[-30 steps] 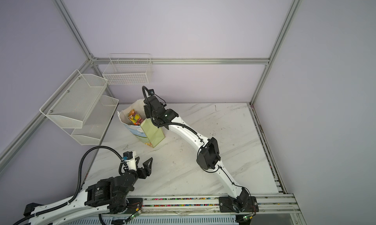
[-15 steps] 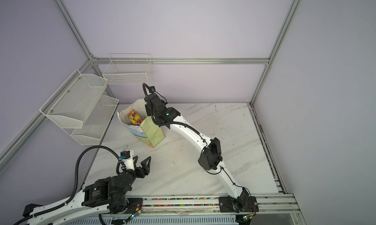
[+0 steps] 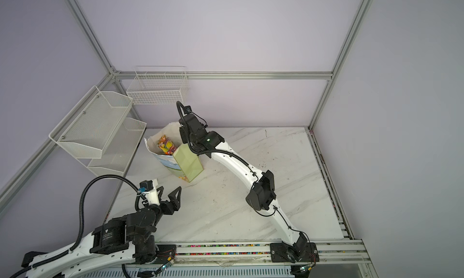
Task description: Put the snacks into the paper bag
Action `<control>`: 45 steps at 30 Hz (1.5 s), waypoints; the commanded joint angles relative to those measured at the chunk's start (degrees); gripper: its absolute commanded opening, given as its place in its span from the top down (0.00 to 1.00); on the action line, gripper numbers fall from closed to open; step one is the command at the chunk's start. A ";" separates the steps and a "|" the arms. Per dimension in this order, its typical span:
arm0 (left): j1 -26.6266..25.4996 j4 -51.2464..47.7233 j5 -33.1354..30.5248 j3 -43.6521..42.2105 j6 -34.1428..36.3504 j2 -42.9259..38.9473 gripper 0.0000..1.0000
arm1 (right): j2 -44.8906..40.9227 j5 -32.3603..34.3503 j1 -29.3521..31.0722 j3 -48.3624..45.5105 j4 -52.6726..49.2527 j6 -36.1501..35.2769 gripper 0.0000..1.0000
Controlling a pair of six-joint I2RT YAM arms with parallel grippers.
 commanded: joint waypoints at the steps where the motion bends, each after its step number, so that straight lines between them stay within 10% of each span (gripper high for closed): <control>1: -0.22 -4.93 -8.58 11.34 -0.67 3.71 0.14 | 1.65 -1.21 -0.15 1.85 -1.56 0.35 0.48; 7: 0.26 -12.73 -15.89 21.29 -3.41 10.58 0.15 | 3.40 -2.83 -0.87 2.86 -1.84 0.96 0.61; 11: 4.16 -7.17 -14.51 25.09 6.52 12.94 0.15 | 4.11 -3.93 -1.29 3.22 -1.87 1.46 0.69; 20: 34.02 -4.85 22.18 33.83 13.23 25.86 0.15 | 4.33 -4.97 -1.38 3.05 -2.67 3.12 0.89; 45: 46.98 1.28 32.83 30.27 13.58 29.62 0.12 | 1.30 -2.10 -1.88 2.10 -5.34 2.02 1.00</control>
